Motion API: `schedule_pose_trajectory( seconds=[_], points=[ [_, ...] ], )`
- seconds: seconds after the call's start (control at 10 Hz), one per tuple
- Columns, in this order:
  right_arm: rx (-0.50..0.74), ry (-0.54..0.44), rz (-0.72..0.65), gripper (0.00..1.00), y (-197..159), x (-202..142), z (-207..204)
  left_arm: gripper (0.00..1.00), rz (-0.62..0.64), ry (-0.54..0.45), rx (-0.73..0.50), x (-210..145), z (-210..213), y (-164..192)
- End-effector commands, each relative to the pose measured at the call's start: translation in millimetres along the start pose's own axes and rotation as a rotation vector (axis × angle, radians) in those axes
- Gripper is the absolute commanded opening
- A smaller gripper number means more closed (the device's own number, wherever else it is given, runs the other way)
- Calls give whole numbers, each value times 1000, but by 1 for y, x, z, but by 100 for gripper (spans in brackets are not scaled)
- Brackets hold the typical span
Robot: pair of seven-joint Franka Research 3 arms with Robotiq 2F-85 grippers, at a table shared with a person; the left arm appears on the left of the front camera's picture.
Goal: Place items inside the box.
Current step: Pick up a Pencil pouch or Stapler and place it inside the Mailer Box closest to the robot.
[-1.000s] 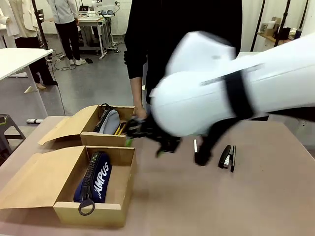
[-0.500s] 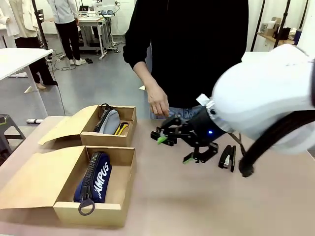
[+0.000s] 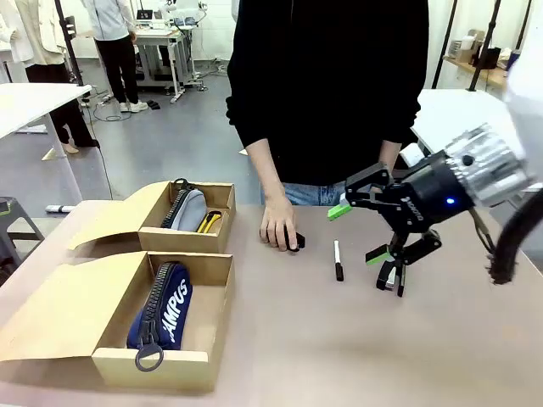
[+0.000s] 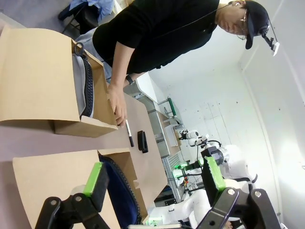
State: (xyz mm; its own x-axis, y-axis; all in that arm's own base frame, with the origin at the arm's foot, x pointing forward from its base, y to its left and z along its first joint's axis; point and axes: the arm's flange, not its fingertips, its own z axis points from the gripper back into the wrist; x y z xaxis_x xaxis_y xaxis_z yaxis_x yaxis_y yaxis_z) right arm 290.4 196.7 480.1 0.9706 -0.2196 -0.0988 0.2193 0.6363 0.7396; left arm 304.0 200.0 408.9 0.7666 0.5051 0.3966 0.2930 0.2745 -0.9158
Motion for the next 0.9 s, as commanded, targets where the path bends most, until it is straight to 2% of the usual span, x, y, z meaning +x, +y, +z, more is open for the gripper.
schedule_pose_trajectory(
  seconds=[0.0, 0.1, 0.2, 0.3, 0.4, 0.5, 0.6, 0.8],
  points=[
    [501, -53, -255, 100, -153, 100, 133, 100, -19, -14, -21, -1, -1, -1],
    [516, -53, -264, 100, -158, 101, 135, 100, -19, -14, -21, -1, -1, -1],
    [621, -75, -293, 100, -183, 109, 142, 100, -19, -14, -21, -1, -1, -1],
    [621, -159, -386, 100, -194, 112, 139, 100, -19, -14, -21, -1, -1, -1],
    [376, -125, -317, 100, -172, 100, 113, 100, -19, -14, -21, -1, -1, -1],
    [297, -81, -239, 100, -159, 96, 99, 100, -19, -14, -21, -1, -1, -1],
    [319, -41, -228, 100, -160, 100, 94, 100, -19, -14, -21, -1, -1, -1],
    [431, 22, -260, 100, -188, 103, 102, 100, -19, -14, -21, -1, -1, -1]
  ],
)
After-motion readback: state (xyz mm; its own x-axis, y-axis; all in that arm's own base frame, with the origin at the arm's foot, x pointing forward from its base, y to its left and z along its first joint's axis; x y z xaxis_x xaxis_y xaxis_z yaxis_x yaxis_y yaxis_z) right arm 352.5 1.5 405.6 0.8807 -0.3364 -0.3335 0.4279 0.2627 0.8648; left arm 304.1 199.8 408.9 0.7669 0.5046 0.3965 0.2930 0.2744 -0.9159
